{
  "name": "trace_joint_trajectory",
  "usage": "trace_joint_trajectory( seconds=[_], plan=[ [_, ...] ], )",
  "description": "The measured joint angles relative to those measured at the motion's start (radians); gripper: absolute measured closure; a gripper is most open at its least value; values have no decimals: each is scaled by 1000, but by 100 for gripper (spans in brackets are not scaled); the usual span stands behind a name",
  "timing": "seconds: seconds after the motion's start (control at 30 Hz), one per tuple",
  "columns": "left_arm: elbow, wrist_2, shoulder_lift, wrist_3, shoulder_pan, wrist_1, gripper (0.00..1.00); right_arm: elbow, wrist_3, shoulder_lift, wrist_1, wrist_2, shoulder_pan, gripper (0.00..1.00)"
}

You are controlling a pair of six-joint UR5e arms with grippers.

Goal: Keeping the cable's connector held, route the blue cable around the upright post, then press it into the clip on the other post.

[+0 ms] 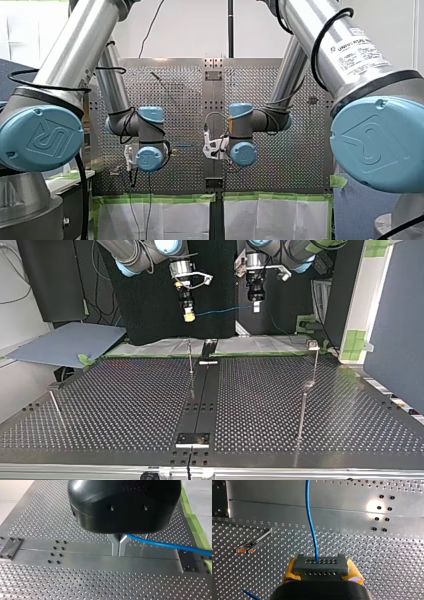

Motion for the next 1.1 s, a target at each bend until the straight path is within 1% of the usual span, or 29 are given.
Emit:
trace_joint_trajectory(
  seconds=[0.57,0.63,0.7,0.8,0.9,1.1],
  plan=[
    [0,0,0,2,1,1,100,-1,0,0,0,0,0,100],
    [0,0,0,1,1,1,100,-7,3,6,6,6,5,100],
    [0,0,0,0,1,1,100,-13,5,20,21,13,16,100],
    [0,0,0,0,1,1,100,-17,6,47,46,18,23,100],
    [0,0,0,0,2,2,100,-18,6,77,60,19,25,100],
    [0,0,0,0,2,2,100,-18,6,137,66,20,26,100]
  ],
)
